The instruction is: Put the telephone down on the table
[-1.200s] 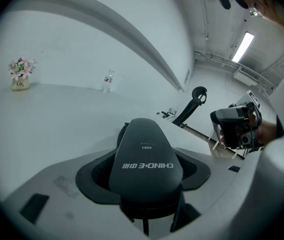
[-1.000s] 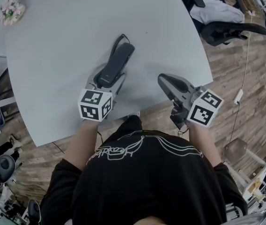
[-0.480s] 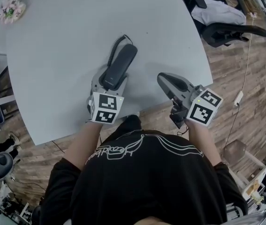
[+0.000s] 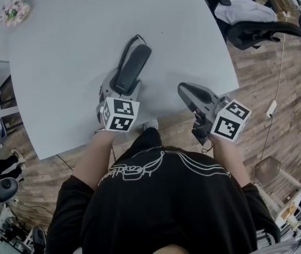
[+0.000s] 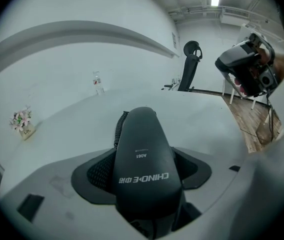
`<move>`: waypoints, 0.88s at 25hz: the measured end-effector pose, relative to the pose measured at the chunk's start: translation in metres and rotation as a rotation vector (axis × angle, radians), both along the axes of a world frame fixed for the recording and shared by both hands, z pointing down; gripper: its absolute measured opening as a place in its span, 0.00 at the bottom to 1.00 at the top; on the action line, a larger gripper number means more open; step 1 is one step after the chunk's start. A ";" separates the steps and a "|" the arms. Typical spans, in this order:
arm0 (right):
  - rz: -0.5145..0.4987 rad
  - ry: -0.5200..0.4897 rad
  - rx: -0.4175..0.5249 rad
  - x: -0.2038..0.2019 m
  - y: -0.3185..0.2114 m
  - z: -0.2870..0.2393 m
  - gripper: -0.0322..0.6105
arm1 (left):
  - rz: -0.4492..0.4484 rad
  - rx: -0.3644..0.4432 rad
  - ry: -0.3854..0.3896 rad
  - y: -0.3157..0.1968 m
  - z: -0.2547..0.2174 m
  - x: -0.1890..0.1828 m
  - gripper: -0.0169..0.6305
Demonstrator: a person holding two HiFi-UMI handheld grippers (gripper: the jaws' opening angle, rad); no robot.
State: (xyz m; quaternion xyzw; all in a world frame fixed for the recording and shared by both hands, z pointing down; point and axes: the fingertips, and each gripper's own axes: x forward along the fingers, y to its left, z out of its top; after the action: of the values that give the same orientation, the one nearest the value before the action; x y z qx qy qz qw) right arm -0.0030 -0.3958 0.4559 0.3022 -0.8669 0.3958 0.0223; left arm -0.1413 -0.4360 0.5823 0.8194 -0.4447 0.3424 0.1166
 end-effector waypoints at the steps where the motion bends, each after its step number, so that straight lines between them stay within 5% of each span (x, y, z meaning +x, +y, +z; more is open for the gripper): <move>1: 0.002 0.001 -0.001 0.003 0.004 -0.001 0.12 | -0.005 0.008 -0.003 -0.001 -0.001 -0.001 0.50; 5: 0.007 0.014 -0.004 0.012 0.020 -0.002 0.12 | -0.012 0.032 0.000 0.003 -0.007 -0.006 0.57; 12: -0.010 0.062 0.031 0.028 0.050 -0.012 0.12 | -0.037 0.042 0.155 0.031 -0.059 -0.021 0.59; 17: -0.065 0.115 0.108 0.030 0.078 -0.031 0.12 | -0.184 0.051 0.431 0.067 -0.111 -0.026 0.58; 22: -0.144 0.180 0.231 0.034 0.120 -0.065 0.12 | -0.209 0.043 0.681 0.129 -0.161 -0.003 0.57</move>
State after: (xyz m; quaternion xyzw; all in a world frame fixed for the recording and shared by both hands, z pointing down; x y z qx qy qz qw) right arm 0.0307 -0.2753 0.3904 0.2742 -0.9206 0.2620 0.0933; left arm -0.1447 -0.3072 0.4217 0.8387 -0.4691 0.0266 0.2754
